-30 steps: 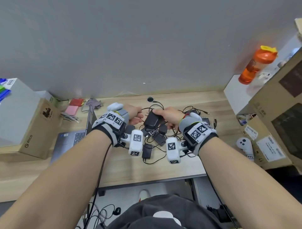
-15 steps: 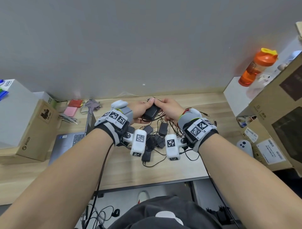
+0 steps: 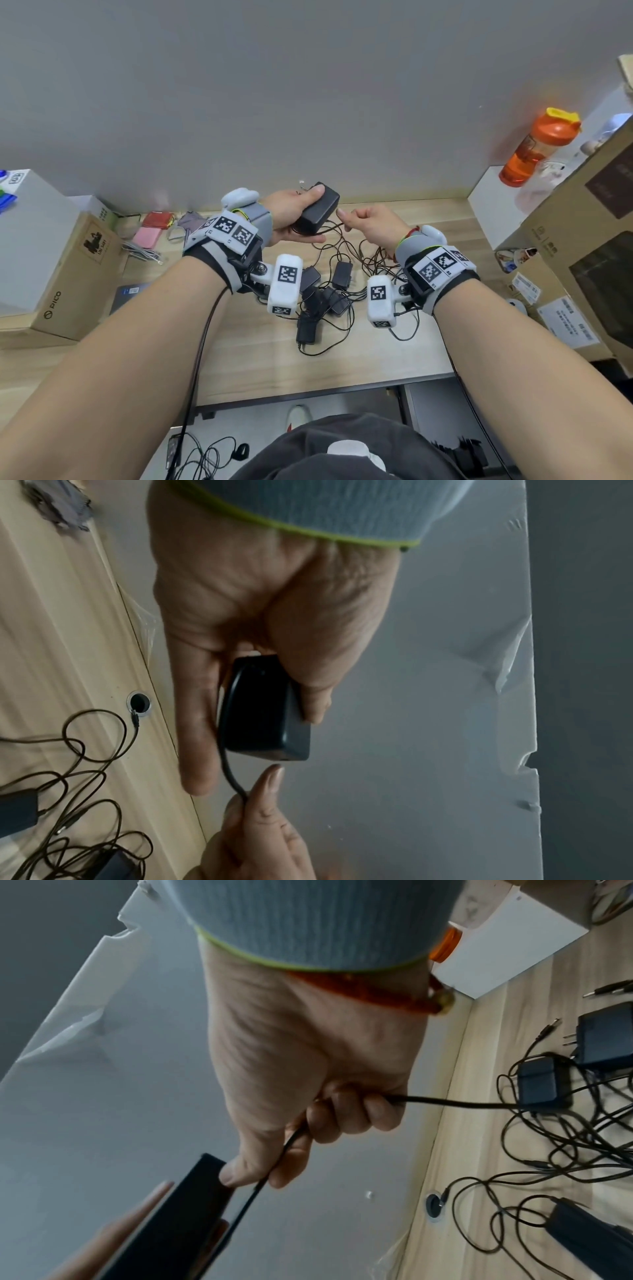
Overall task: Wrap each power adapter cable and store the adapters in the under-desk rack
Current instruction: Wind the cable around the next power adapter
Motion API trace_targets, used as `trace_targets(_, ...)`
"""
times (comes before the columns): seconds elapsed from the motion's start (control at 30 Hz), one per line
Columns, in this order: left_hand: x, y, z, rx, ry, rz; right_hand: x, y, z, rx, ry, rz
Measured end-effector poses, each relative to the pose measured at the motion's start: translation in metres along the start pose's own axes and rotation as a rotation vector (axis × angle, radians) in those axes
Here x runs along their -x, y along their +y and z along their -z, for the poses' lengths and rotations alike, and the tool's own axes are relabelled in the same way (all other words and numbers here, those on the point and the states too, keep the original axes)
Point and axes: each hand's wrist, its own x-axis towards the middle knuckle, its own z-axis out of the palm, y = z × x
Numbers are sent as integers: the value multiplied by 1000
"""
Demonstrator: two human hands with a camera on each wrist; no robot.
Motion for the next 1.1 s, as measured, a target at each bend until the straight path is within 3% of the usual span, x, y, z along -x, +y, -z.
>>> trace_targets(0.23,-8,-1,5,-163,-7,-60,-13,-14,5,-192,-39,28)
trace_targets(0.5,-6,5,7,-71,10,-111,-22,-19,-2,-116,-63,149)
trace_targets(0.63,-6,10,3,29,90,-138,-20,-27,-7,-127,-52,171)
trace_targets(1.1,-6,19,12,-45,166,-167,-5,-30,1,8,-99,172)
